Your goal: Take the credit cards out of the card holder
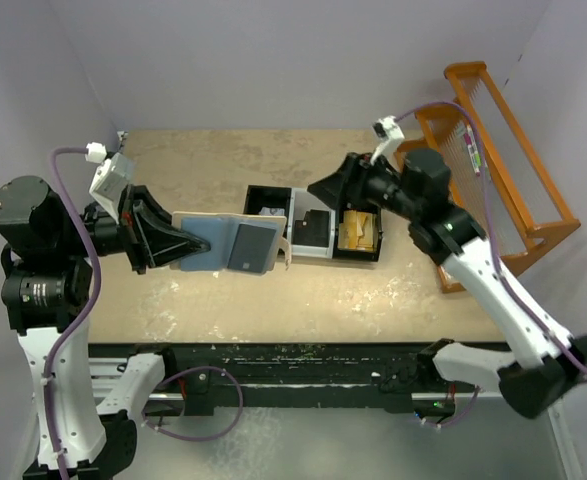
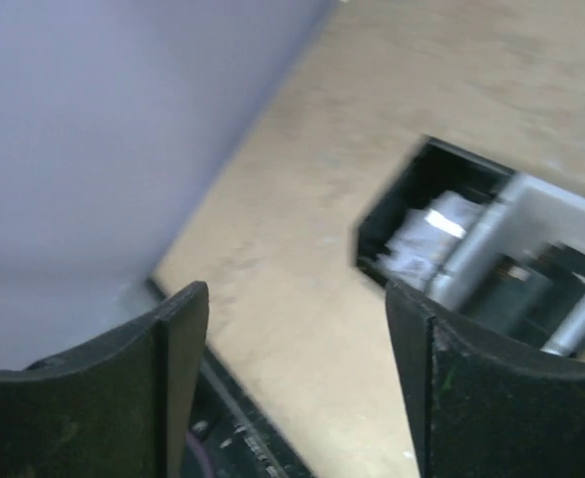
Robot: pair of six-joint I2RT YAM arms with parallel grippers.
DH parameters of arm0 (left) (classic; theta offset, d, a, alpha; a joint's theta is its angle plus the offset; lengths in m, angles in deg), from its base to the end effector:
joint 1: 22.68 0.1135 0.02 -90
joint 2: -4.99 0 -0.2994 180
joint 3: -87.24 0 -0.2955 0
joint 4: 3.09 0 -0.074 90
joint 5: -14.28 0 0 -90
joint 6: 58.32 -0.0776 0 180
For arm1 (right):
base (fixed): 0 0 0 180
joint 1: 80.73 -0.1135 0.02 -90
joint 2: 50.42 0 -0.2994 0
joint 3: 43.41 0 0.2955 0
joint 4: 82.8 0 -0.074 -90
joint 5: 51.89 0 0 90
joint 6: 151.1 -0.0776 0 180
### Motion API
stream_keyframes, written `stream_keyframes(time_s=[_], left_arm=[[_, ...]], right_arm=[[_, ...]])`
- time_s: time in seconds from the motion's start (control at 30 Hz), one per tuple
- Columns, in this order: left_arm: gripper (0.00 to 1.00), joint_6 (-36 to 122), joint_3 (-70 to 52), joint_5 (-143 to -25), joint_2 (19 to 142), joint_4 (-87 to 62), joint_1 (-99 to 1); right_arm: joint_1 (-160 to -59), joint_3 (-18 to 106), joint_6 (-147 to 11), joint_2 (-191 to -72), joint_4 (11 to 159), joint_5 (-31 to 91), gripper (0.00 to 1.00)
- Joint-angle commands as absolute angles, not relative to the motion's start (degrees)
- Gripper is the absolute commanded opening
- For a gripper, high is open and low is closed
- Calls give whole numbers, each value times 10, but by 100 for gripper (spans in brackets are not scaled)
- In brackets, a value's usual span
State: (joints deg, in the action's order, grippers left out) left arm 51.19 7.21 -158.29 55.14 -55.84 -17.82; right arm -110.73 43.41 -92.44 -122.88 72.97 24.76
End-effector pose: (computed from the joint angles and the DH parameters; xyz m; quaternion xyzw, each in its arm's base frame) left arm 0.1089 -0.0680 0.5648 0.3293 0.6284 -0.5404 0.4524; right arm 0.3057 0.1972 0.4466 -0.0659 0.7609 0.4026 0.5045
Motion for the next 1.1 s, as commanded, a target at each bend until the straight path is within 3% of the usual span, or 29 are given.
stream_keyframes(time_s=[0.0,0.07,0.23,0.5,0.67,0.9,1.07], left_arm=[[0,591,58,-1602,547,-466,-176],[0,594,56,-1601,550,-465,-176],[0,622,50,-1610,554,-445,-176],[0,720,24,-1621,548,-347,-176],[0,719,14,-1617,545,-344,-176],[0,716,5,-1613,548,-344,-176],[0,719,7,-1615,550,-340,-177]], right_arm=[[-1112,338,-967,-1117,902,60,77],[-1115,300,-991,-1068,961,35,85],[-1147,290,-1008,-1020,1000,32,92],[-1250,354,-998,-1064,1017,58,91],[-1265,360,-1001,-1081,1033,47,84],[-1273,368,-999,-1093,1035,40,64],[-1274,366,-998,-1098,1028,47,57]])
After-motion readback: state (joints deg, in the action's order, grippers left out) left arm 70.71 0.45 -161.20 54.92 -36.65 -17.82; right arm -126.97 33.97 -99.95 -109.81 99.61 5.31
